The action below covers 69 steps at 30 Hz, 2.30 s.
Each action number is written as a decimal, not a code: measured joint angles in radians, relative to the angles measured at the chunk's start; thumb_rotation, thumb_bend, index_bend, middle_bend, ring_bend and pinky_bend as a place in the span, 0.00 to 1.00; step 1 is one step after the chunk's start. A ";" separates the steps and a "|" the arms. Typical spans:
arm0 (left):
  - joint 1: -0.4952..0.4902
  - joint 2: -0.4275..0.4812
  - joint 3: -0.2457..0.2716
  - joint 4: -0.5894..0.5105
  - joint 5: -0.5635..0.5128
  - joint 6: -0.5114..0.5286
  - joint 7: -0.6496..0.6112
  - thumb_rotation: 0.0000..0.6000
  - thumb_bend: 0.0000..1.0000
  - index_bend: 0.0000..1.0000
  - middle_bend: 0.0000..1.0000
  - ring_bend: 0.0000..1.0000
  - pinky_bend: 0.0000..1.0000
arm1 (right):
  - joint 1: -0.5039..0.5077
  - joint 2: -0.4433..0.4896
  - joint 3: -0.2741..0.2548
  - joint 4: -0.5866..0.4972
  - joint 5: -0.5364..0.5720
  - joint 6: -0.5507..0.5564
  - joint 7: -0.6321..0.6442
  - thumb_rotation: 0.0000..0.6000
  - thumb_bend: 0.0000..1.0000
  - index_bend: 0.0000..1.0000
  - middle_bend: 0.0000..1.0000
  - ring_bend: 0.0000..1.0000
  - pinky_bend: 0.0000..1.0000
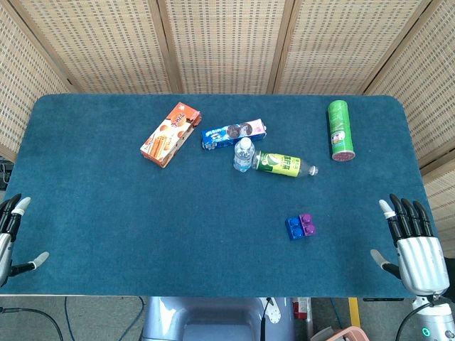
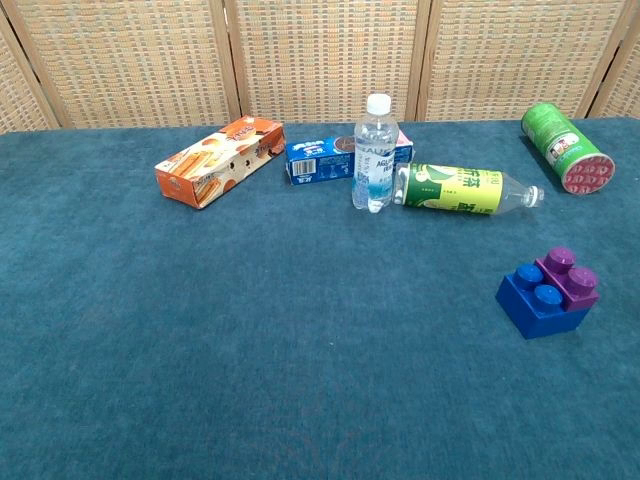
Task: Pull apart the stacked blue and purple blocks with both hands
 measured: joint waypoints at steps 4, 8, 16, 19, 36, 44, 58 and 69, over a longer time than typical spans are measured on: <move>-0.001 -0.003 0.001 0.005 -0.002 -0.005 0.004 1.00 0.00 0.00 0.00 0.00 0.00 | 0.003 0.006 -0.004 0.001 0.002 -0.012 0.014 1.00 0.00 0.00 0.00 0.00 0.00; -0.002 -0.005 -0.002 0.006 -0.010 -0.007 0.008 1.00 0.00 0.00 0.00 0.00 0.00 | 0.021 0.011 -0.009 0.000 0.004 -0.054 0.023 1.00 0.00 0.00 0.00 0.00 0.00; -0.020 -0.023 -0.018 0.008 -0.053 -0.035 0.043 1.00 0.00 0.00 0.00 0.00 0.00 | 0.156 0.031 -0.014 0.032 -0.008 -0.298 0.071 1.00 0.00 0.00 0.00 0.00 0.00; -0.029 -0.035 -0.021 0.010 -0.075 -0.055 0.070 1.00 0.00 0.00 0.00 0.00 0.00 | 0.257 0.042 -0.016 0.060 -0.011 -0.467 0.138 1.00 0.00 0.00 0.00 0.00 0.00; -0.056 -0.099 -0.030 0.015 -0.133 -0.081 0.190 1.00 0.00 0.00 0.00 0.00 0.00 | 0.551 -0.044 -0.032 0.264 0.070 -0.851 0.254 1.00 0.00 0.00 0.03 0.00 0.00; -0.061 -0.099 -0.029 0.016 -0.135 -0.086 0.186 1.00 0.00 0.00 0.00 0.00 0.00 | 0.564 -0.081 -0.037 0.286 0.118 -0.856 0.235 1.00 0.00 0.09 0.18 0.00 0.00; -0.063 -0.092 -0.029 0.024 -0.144 -0.091 0.170 1.00 0.00 0.00 0.00 0.00 0.00 | 0.581 -0.169 -0.044 0.368 0.147 -0.823 0.208 1.00 0.00 0.29 0.33 0.00 0.00; -0.067 -0.096 -0.026 0.028 -0.153 -0.097 0.178 1.00 0.00 0.00 0.00 0.00 0.00 | 0.569 -0.235 -0.053 0.456 0.121 -0.732 0.260 1.00 0.07 0.51 0.55 0.08 0.00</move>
